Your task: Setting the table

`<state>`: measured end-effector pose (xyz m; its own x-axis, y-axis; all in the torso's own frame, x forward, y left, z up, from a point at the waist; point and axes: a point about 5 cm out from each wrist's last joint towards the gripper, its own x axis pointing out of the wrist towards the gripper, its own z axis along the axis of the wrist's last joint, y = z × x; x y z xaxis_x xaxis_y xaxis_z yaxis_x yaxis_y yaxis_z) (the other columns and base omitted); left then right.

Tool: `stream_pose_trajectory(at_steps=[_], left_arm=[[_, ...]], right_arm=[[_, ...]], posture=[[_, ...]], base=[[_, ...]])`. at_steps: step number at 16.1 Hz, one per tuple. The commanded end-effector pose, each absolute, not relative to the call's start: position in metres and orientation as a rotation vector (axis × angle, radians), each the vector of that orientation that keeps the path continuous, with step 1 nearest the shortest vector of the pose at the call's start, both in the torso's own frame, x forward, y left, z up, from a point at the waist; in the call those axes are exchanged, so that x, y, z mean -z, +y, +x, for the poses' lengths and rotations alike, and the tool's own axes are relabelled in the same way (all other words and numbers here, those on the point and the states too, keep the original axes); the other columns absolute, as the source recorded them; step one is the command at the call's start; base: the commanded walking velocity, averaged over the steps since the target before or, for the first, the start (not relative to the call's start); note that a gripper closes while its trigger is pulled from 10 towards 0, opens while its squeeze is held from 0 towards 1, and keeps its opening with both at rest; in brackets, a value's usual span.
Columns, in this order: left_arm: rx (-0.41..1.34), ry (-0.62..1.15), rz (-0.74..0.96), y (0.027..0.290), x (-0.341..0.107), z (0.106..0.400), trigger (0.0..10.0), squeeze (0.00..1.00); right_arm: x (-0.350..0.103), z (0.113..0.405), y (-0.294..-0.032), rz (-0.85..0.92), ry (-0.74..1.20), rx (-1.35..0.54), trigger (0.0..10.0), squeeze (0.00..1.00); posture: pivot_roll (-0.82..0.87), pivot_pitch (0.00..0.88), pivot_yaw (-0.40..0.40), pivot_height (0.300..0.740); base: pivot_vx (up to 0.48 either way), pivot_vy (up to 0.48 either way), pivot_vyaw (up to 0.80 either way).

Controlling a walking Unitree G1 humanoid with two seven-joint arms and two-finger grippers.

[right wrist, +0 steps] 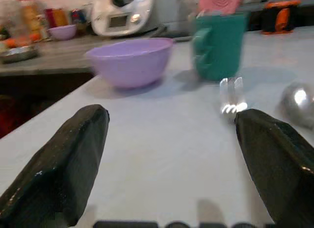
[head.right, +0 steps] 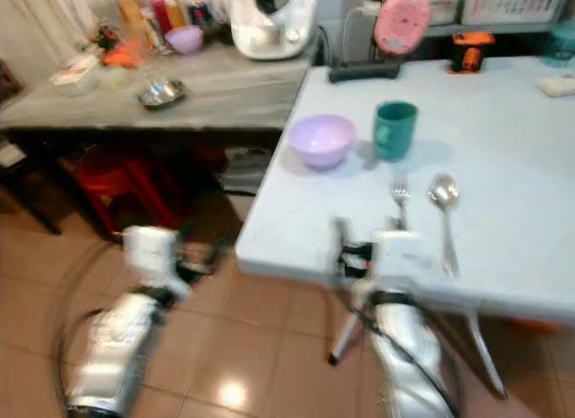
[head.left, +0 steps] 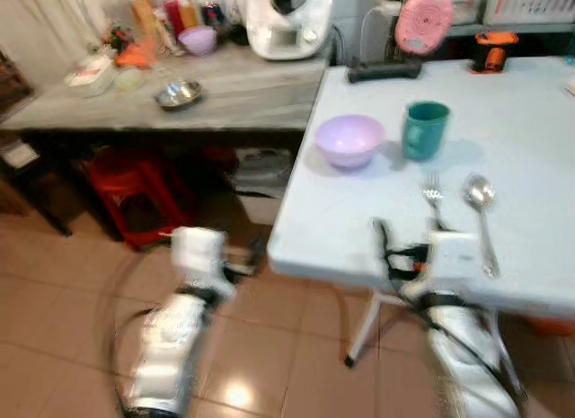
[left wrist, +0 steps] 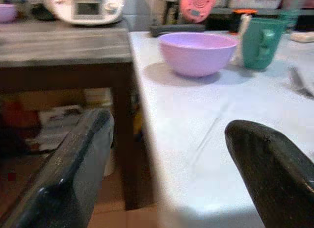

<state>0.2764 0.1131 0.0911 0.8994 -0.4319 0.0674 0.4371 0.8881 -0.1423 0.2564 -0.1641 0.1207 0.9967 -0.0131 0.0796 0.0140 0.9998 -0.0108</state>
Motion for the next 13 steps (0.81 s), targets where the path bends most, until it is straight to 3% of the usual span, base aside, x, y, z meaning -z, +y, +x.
stream_pose_trajectory(at_steps=[1,8,13], left_arm=[[0.419,-0.039,-0.128,0.1286,-0.0938,0.2794,10.0,0.0],[0.433,-0.02,-0.133,0.1256,-0.0917,0.2796,10.0,0.0],[0.477,-0.021,-0.14,0.1234,-0.0887,0.2751,10.0,0.0]], right_arm=[[-0.1292,0.2584,-0.1524,0.007,-0.121,-0.017,10.0,0.0],[-0.1355,0.2596,-0.1495,-0.07,-0.149,-0.038,10.0,0.0],[-0.1372,0.2616,-0.1493,-0.114,-0.151,-0.057,10.0,0.0]], posture=[[-0.09,0.031,0.128,0.74],[-0.1,0.031,0.126,0.74],[-0.1,0.026,0.121,0.74]], base=[[0.469,0.0,0.0],[0.445,0.0,0.0],[0.0,0.0,0.0]])
